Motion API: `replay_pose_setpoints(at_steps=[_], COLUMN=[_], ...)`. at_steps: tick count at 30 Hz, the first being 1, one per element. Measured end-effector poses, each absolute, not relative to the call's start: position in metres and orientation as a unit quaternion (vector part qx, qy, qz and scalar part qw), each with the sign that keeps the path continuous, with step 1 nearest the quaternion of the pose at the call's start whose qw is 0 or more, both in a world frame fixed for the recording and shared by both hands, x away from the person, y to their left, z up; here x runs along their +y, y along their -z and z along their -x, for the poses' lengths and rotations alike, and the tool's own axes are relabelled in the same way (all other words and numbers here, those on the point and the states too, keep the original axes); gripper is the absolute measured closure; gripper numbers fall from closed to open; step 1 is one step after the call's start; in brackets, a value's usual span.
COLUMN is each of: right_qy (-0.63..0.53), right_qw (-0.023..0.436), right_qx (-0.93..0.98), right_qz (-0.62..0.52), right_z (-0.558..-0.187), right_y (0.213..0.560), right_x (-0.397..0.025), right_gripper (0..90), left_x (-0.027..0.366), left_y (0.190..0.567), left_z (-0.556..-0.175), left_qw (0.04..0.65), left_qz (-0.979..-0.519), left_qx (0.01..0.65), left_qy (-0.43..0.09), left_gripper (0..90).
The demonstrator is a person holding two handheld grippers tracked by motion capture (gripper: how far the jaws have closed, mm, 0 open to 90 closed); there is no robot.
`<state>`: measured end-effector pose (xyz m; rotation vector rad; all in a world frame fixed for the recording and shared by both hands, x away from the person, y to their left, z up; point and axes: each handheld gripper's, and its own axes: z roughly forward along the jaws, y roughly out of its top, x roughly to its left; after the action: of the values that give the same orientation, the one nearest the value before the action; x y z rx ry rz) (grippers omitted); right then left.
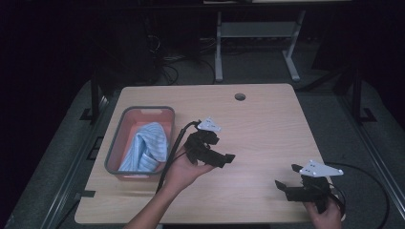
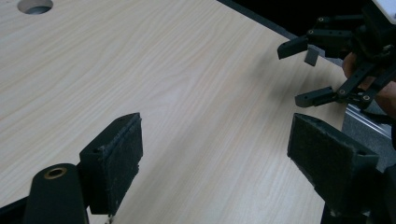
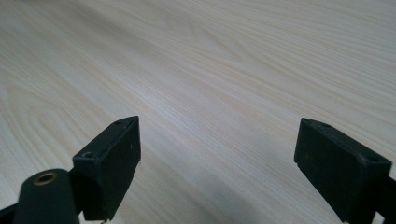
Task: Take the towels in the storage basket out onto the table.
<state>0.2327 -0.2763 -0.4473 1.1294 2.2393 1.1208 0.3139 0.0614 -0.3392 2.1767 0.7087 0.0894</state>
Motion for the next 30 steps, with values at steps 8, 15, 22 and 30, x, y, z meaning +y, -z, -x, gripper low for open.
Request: replay_pose_setpoints(at_steps=[8,15,22,30], right_qy=[-0.402,-0.402,-0.404,-0.406], right_qw=[0.195,0.192,0.190,0.189], right_qx=[0.798,0.799,0.800,0.801], right_qz=[-0.404,-0.403,-0.401,-0.397], right_z=[-0.231,-0.231,-0.231,-0.232], right_y=[0.446,0.447,0.447,0.447], right_x=[-0.277,-0.275,-0.275,-0.276], right_gripper=[14.1,14.1,14.1,14.1], left_x=[0.070,0.074,0.081,0.101], left_y=[0.331,0.331,0.327,0.319], left_z=[-0.321,-0.328,-0.336,-0.347], left_qw=[0.412,0.407,0.397,0.392], left_qz=[-0.864,-0.863,-0.867,-0.862], left_qx=[0.289,0.297,0.300,0.321], left_qy=[-0.037,-0.032,-0.025,-0.023], left_gripper=[18.4,18.8,19.4,20.0])
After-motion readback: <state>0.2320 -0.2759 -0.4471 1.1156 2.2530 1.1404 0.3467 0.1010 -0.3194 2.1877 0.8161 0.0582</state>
